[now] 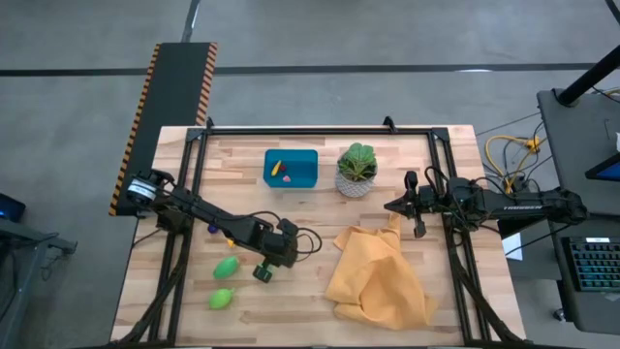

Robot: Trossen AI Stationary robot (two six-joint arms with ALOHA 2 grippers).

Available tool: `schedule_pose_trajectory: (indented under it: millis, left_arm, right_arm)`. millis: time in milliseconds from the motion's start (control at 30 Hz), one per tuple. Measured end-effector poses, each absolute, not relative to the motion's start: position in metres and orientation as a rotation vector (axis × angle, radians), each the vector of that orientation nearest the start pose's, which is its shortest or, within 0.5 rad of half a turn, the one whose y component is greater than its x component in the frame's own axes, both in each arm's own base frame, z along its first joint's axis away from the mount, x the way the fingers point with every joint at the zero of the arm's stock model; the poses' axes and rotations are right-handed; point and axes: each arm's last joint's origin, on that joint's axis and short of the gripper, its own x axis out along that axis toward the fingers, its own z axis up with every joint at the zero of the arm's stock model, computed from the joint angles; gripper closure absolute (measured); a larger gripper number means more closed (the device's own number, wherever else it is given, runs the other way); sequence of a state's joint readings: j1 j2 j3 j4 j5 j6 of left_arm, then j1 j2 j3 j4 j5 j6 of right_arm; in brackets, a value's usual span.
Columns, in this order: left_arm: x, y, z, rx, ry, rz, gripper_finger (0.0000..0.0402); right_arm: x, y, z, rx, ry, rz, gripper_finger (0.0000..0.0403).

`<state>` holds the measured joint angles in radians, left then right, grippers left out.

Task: Pick and placing Produce into tupperware
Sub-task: Put the red strawberry into the blue bin

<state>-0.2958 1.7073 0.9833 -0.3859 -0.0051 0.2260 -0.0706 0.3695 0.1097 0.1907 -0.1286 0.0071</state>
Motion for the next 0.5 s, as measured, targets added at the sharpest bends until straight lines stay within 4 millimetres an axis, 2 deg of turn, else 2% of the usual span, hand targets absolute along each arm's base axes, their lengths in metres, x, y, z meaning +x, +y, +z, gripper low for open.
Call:
schedule_pose_trajectory:
  millis: [233,300,400,500]
  left_arm:
    - [0.312,-0.094,0.174,0.378,1.069,-0.335,0.0401]
    - [0.312,-0.091,0.18,0.351,1.102,-0.273,0.0399]
    - [0.311,-0.084,0.189,0.21,1.175,-0.142,0.0372]
    - [0.31,-0.075,0.196,0.047,1.253,0.003,0.0321]
  right_arm:
    - [0.122,-0.005,0.187,0.014,0.068,0.058,0.0394]
    - [0.122,-0.005,0.187,0.015,0.068,0.058,0.0394]
    - [0.122,-0.005,0.187,0.015,0.068,0.058,0.0394]
    - [0.122,-0.005,0.187,0.016,0.068,0.058,0.0394]
